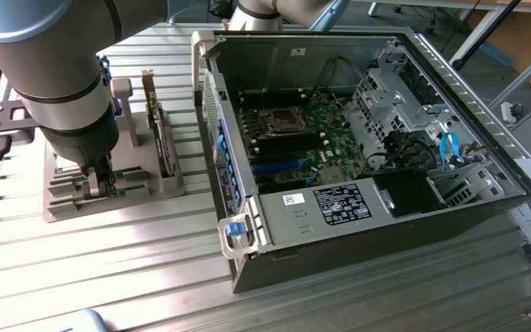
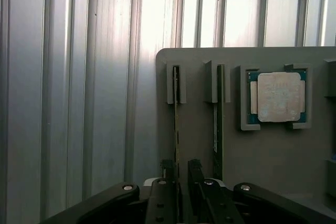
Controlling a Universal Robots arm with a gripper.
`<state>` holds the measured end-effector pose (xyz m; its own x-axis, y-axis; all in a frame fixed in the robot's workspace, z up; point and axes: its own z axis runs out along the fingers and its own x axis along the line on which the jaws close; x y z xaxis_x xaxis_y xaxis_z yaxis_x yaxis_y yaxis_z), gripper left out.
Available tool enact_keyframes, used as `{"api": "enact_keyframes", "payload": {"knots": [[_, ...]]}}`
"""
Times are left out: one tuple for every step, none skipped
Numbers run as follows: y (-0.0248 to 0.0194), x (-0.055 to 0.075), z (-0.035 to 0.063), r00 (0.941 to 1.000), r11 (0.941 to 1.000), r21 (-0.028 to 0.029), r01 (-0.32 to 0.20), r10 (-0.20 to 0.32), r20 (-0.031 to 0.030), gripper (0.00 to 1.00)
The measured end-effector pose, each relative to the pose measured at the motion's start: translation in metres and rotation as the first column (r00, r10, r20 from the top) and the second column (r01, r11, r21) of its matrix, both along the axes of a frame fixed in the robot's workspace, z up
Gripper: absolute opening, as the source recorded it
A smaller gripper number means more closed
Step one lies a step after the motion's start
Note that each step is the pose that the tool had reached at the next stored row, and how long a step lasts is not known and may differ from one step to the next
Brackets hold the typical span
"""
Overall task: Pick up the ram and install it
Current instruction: 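Pick up the ram and move it above insertion slot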
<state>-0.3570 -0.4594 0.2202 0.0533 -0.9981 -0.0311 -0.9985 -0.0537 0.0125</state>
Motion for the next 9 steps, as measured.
{"api": "enact_keyframes", "payload": {"knots": [[0.0000, 0.0000, 0.0000, 1.0000, 1.0000, 0.0000, 0.000, 0.000, 0.0000, 0.25], [0.0001, 0.0000, 0.0000, 1.0000, 1.0000, 0.0000, 0.000, 0.000, 0.0000, 0.25], [0.0001, 0.0000, -0.0001, 1.0000, 1.0000, -0.0001, 0.000, 0.000, -0.0001, 0.25], [0.0001, 0.0000, -0.0005, 1.0000, 1.0000, 0.0000, 0.000, 0.000, -0.0001, 0.25], [0.0001, 0.0000, -0.0011, 1.0000, 1.0000, 0.0001, 0.000, 0.000, 0.0000, 0.25], [0.0001, 0.0000, -0.0017, 1.0000, 1.0000, 0.0000, 0.000, 0.000, 0.0000, 0.25], [0.0001, 0.0000, -0.0023, 1.0000, 1.0000, 0.0000, 0.000, 0.000, 0.0000, 0.25], [0.0001, 0.0000, -0.0029, 1.0000, 1.0000, 0.0000, 0.000, 0.000, -0.0001, 0.25], [0.0001, 0.0000, -0.0038, 1.0000, 1.0000, 0.0001, 0.000, 0.000, 0.0000, 0.25]]}}
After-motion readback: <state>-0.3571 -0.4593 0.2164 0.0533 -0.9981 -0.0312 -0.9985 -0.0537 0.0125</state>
